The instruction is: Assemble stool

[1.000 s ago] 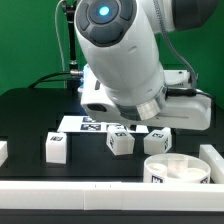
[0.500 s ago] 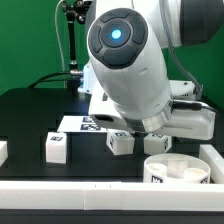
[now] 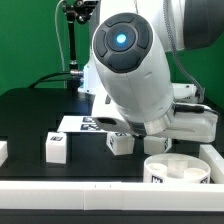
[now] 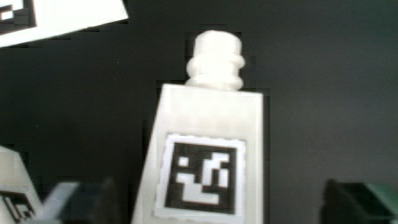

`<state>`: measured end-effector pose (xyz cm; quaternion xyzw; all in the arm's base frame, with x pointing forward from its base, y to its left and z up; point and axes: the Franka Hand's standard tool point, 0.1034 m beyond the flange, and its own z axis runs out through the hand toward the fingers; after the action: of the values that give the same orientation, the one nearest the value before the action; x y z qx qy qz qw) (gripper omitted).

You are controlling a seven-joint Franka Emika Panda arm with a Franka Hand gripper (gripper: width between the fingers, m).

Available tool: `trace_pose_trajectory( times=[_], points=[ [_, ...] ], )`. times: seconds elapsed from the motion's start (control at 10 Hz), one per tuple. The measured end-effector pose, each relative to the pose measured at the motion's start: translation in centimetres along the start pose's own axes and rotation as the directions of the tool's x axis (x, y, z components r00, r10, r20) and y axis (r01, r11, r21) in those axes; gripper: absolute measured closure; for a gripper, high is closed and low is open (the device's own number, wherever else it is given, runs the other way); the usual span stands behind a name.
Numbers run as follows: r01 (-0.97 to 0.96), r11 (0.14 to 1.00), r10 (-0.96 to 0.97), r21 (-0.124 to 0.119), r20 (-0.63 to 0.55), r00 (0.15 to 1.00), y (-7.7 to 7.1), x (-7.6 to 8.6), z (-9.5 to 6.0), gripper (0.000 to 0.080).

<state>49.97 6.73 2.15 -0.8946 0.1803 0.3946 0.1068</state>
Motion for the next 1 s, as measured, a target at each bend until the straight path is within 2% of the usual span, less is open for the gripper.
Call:
trace_pose_trajectory(
  times=[0.1,0.2,0.3,0.5,0.7,1.0],
  points=[
    [0.005,1.0,-0.005,0.0,-0.001,1.0,0.0,0.0,0.0,0.0428],
    [0.014,1.0,-0.014,0.0,-0.002,1.0,0.0,0.1,0.0,0.0428],
    [0.022,1.0,-0.022,0.0,-0.001,1.0,0.0,0.0,0.0,0.0465],
    [0.046,0.999,-0.046,0.0,-0.003,0.999,0.0,0.0,-0.1,0.0465],
    [0.095,0.996,-0.095,-0.001,-0.017,0.995,-0.5,-0.4,-1.5,0.0465],
    [0.151,0.989,-0.151,-0.006,-0.002,0.989,-1.4,-3.3,-5.5,0.0465]
  ],
)
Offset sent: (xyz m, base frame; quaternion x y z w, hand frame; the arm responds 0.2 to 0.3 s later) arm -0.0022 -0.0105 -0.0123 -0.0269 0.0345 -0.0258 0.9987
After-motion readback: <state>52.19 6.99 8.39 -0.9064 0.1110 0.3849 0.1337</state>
